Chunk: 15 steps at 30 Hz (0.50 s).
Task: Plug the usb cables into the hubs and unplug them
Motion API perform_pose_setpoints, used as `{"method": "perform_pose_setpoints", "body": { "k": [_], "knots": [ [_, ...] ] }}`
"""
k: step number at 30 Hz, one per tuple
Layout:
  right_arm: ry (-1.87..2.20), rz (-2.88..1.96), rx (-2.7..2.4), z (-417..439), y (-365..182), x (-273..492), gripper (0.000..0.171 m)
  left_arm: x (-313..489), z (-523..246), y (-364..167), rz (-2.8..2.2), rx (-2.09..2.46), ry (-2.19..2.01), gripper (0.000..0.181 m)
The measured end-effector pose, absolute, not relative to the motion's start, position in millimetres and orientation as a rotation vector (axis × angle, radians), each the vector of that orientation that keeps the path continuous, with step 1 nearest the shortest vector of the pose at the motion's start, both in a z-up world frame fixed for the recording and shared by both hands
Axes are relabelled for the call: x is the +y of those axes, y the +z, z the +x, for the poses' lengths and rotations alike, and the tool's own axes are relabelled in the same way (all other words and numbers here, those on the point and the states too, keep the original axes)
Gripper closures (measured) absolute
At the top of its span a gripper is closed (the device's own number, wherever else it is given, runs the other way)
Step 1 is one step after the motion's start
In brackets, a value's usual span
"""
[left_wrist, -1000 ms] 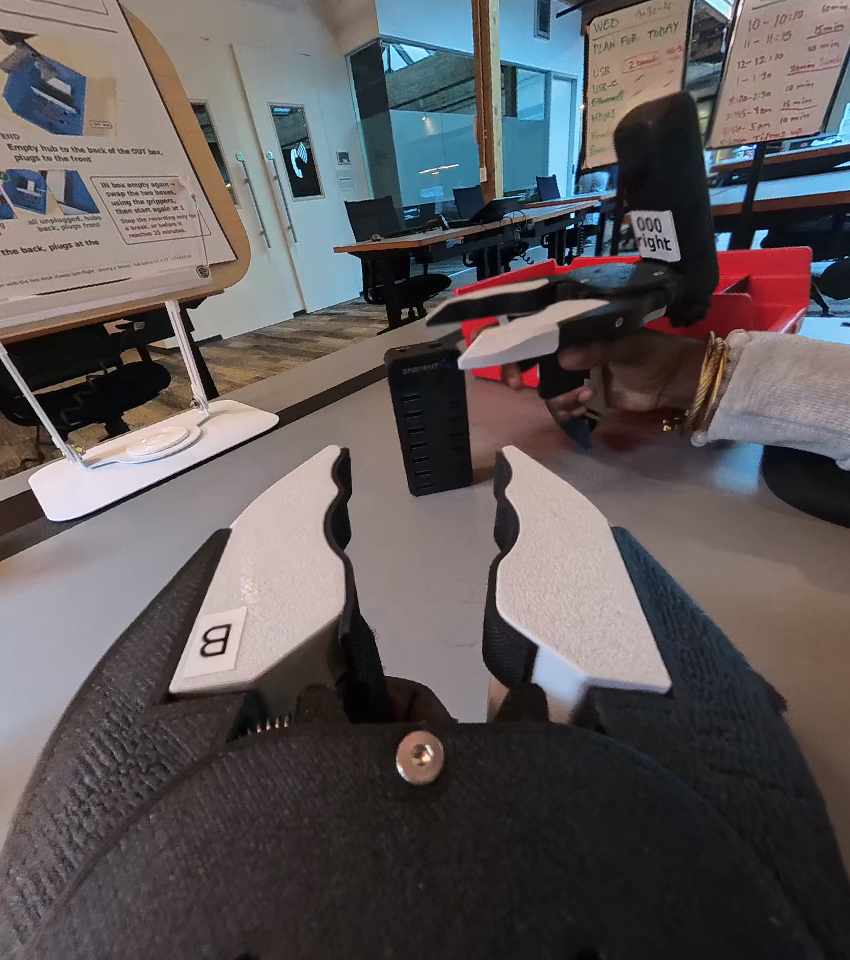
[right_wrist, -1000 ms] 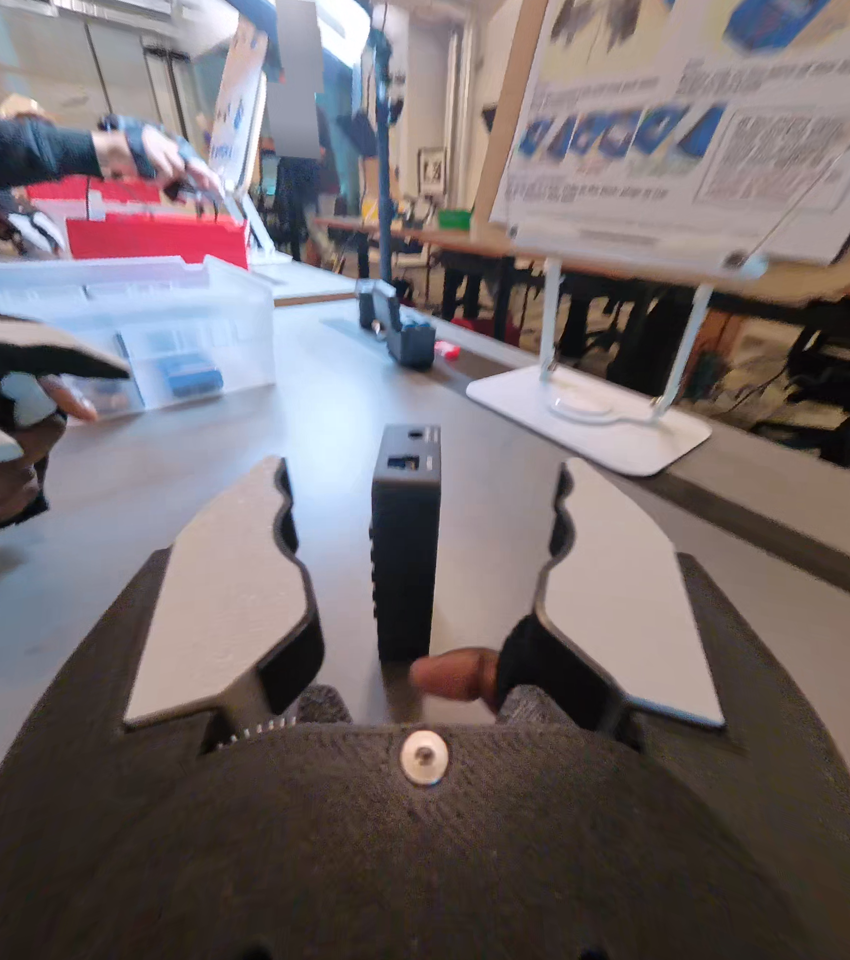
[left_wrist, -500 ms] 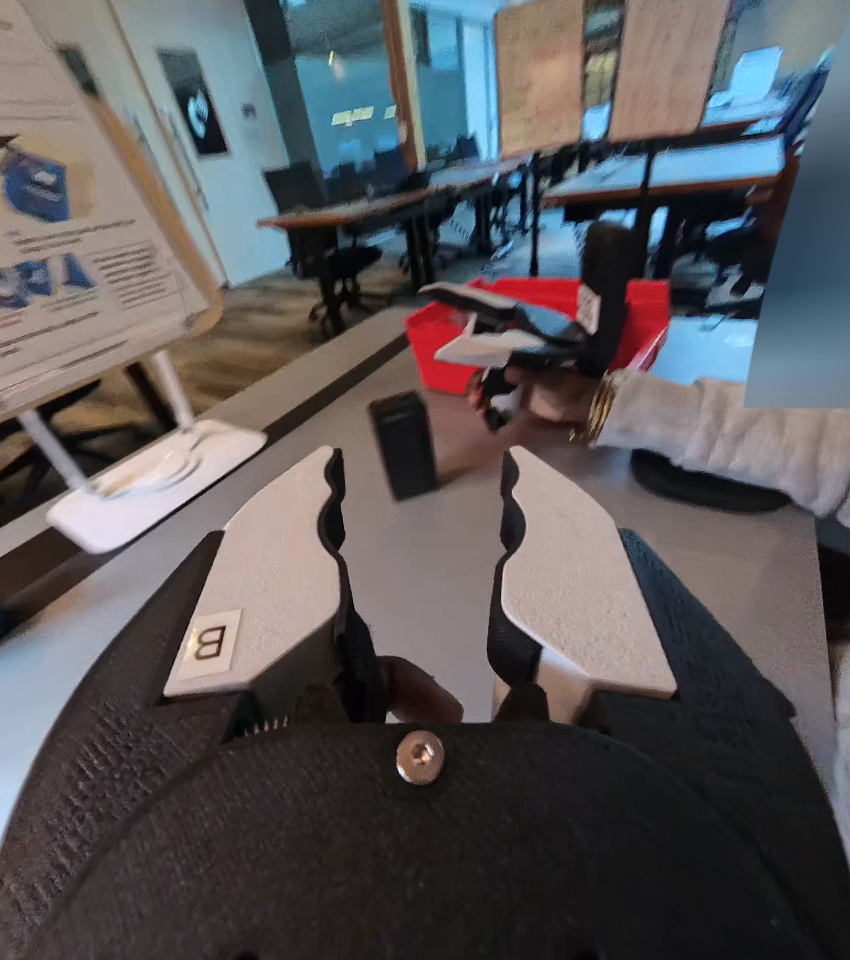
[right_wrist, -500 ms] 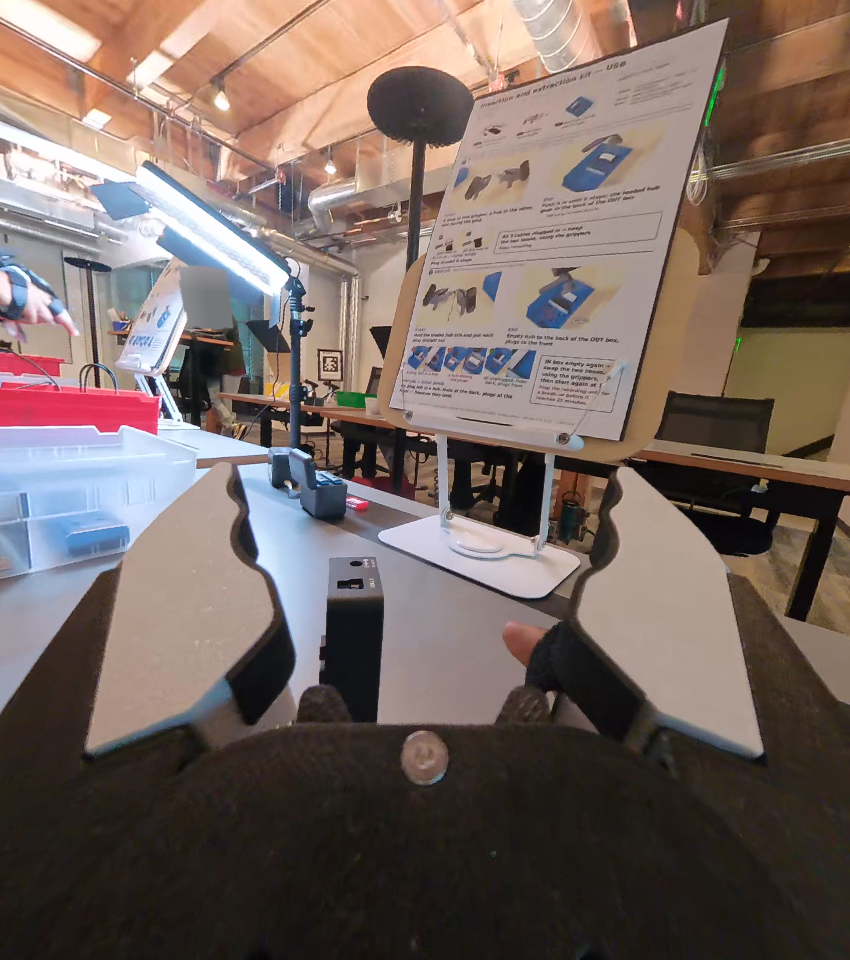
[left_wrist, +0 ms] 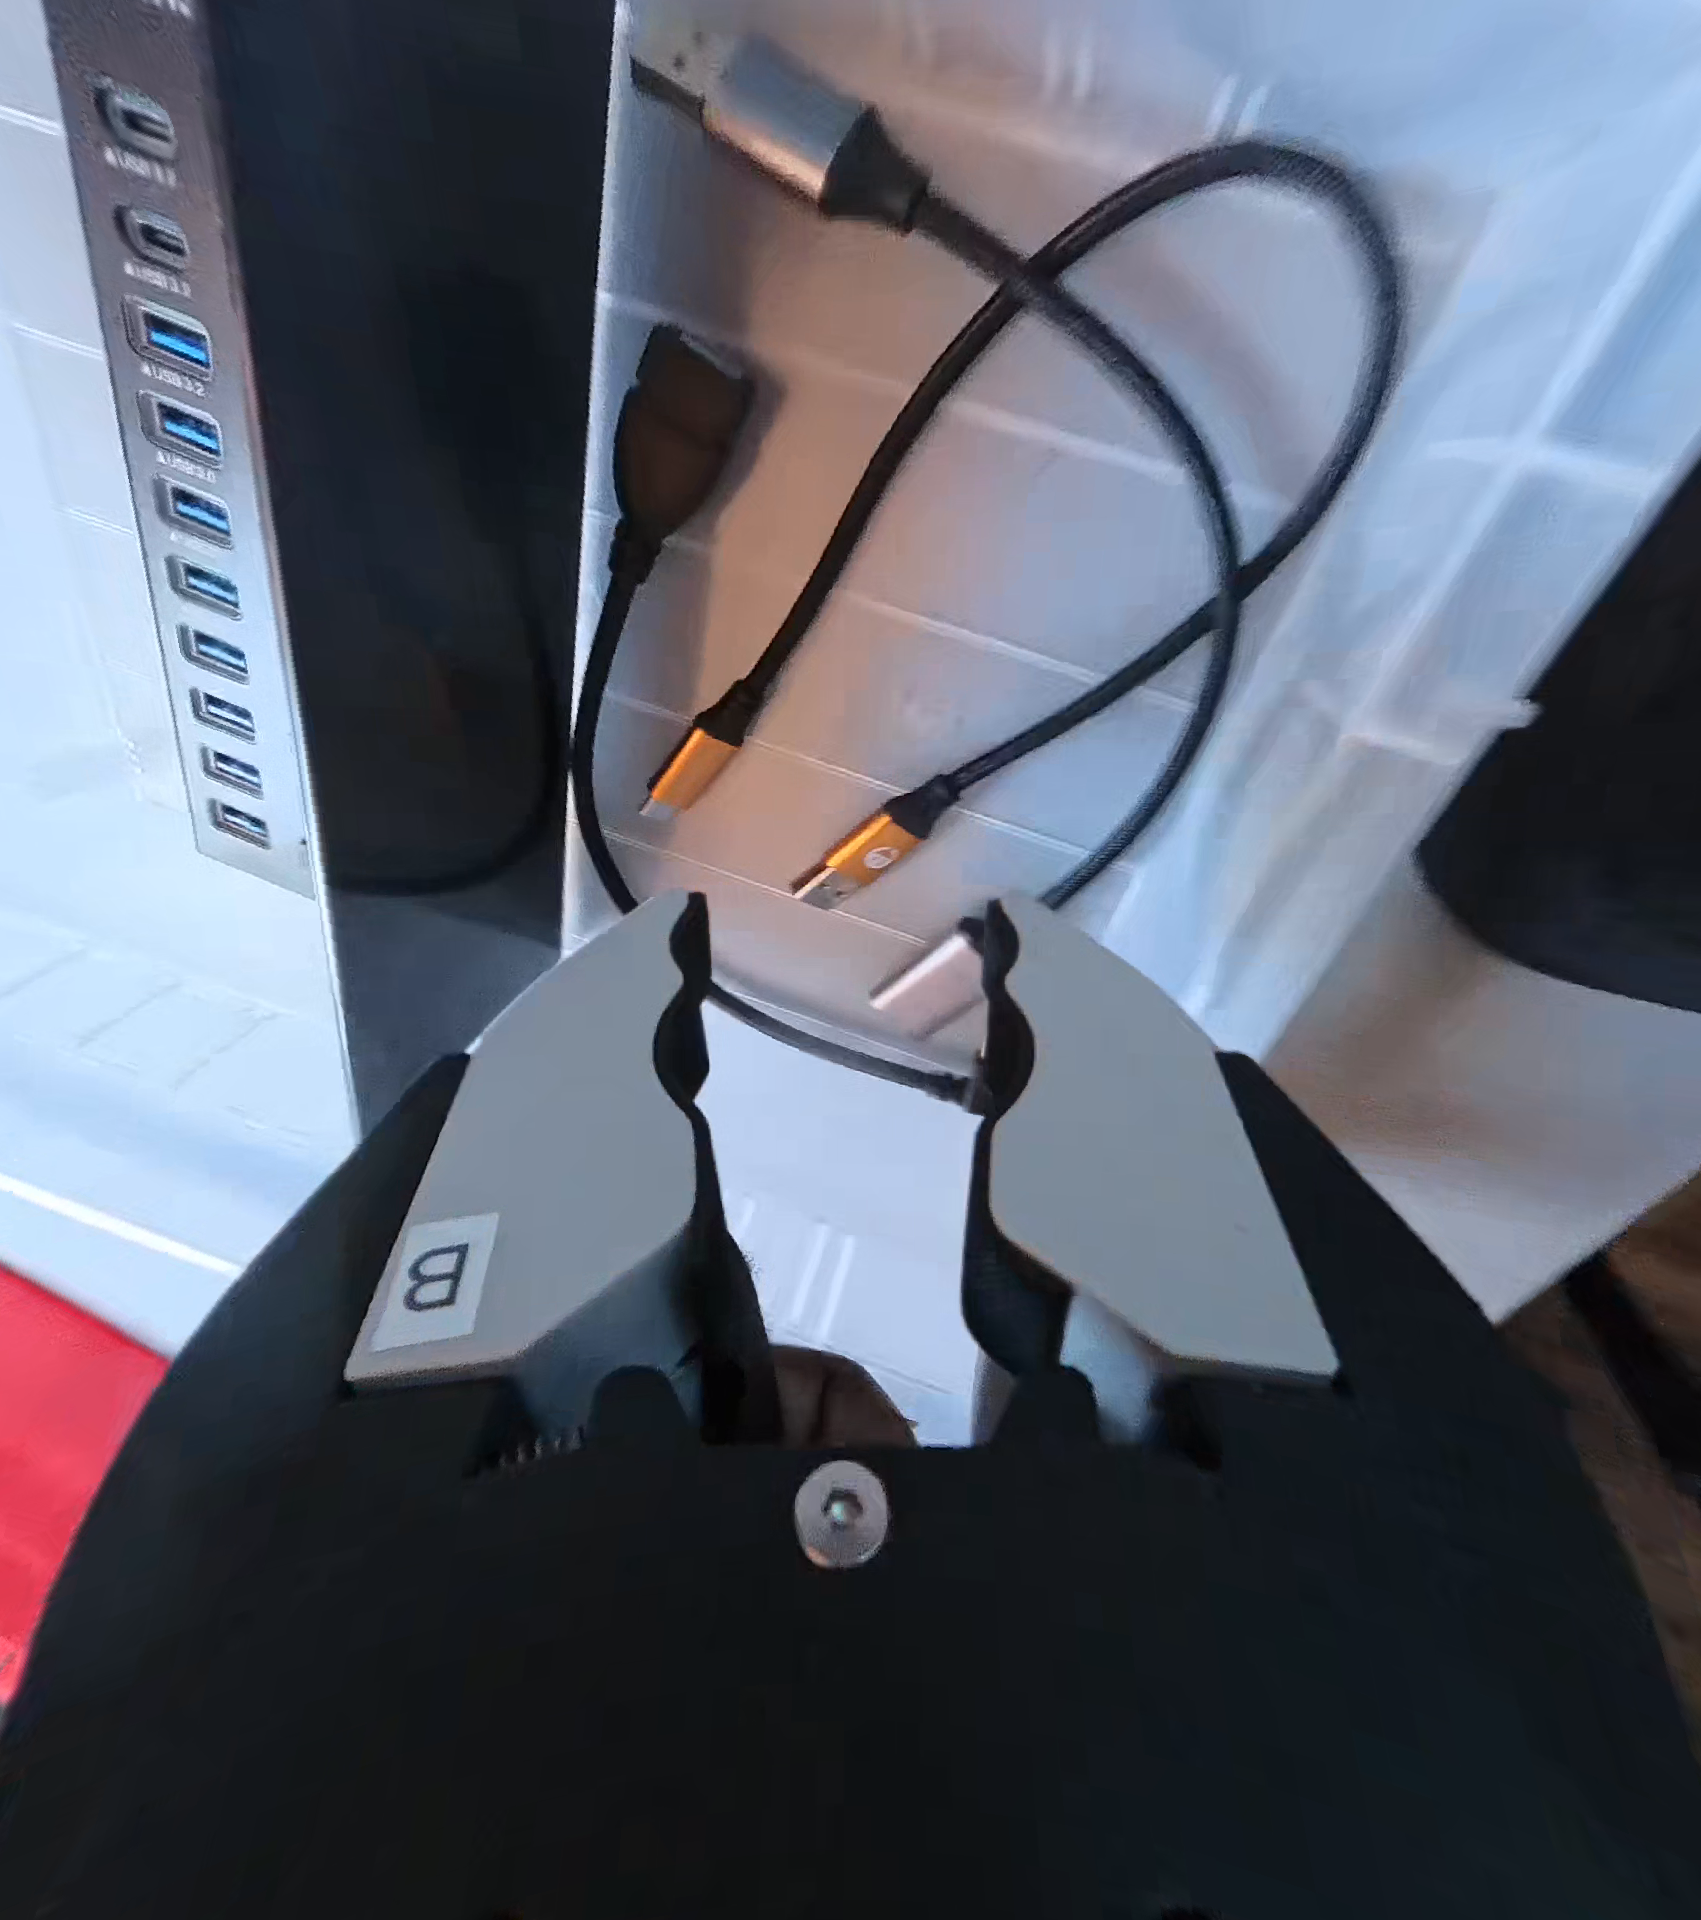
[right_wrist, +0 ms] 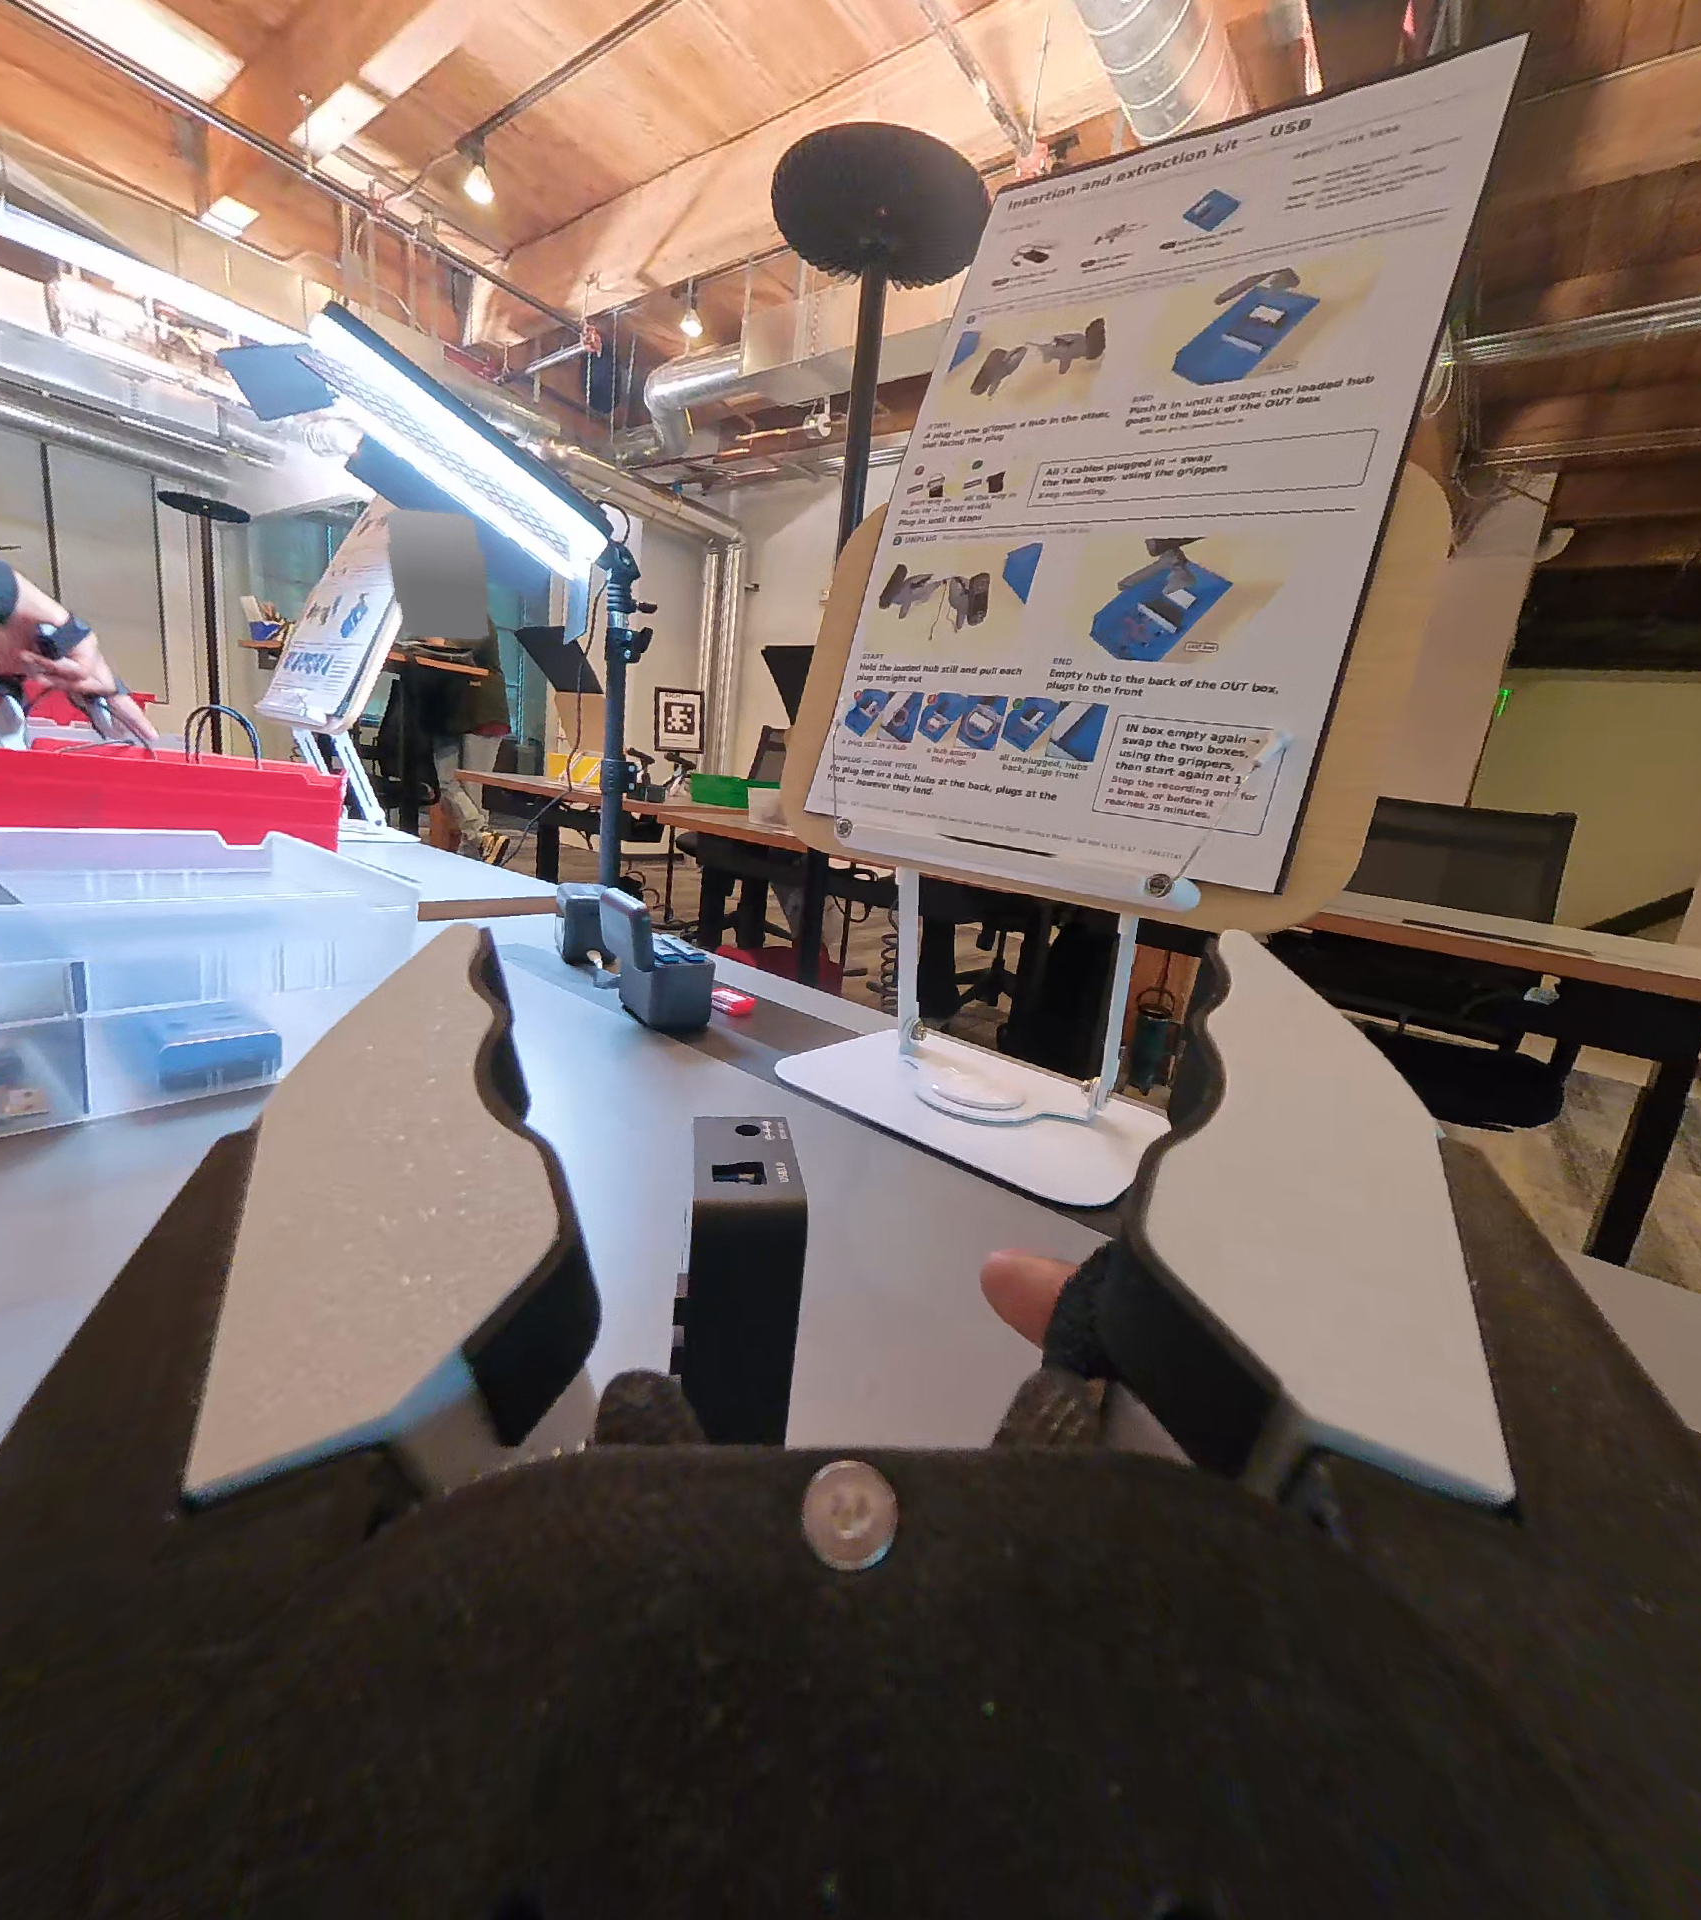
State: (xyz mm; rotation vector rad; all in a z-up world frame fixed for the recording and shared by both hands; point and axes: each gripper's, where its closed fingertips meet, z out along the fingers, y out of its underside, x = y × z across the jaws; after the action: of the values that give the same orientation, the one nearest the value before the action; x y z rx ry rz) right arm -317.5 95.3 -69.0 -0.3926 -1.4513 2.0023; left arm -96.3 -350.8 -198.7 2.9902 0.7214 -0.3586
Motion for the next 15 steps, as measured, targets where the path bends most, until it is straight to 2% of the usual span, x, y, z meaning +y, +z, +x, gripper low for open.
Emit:
{"method": "perform_pose_setpoints", "body": {
  "k": [7,9,10,15],
  "knots": [
    [2.026,-0.418,-1.429,-320,-67,100,0.050,-358,-97,-227,2.959,0.463,-0.181,0.145],
    [2.025,-0.412,-1.427,-319,-66,100,0.051,-360,-101,-236,2.976,0.451,-0.165,0.151],
    [2.022,-0.409,-1.428,-319,-66,100,0.052,-355,-98,-237,3.019,0.454,-0.109,0.161],
    [2.008,-0.391,-1.429,-318,-65,100,0.053,-363,-100,-229,2.971,0.366,-0.215,0.168]
  ]
}}
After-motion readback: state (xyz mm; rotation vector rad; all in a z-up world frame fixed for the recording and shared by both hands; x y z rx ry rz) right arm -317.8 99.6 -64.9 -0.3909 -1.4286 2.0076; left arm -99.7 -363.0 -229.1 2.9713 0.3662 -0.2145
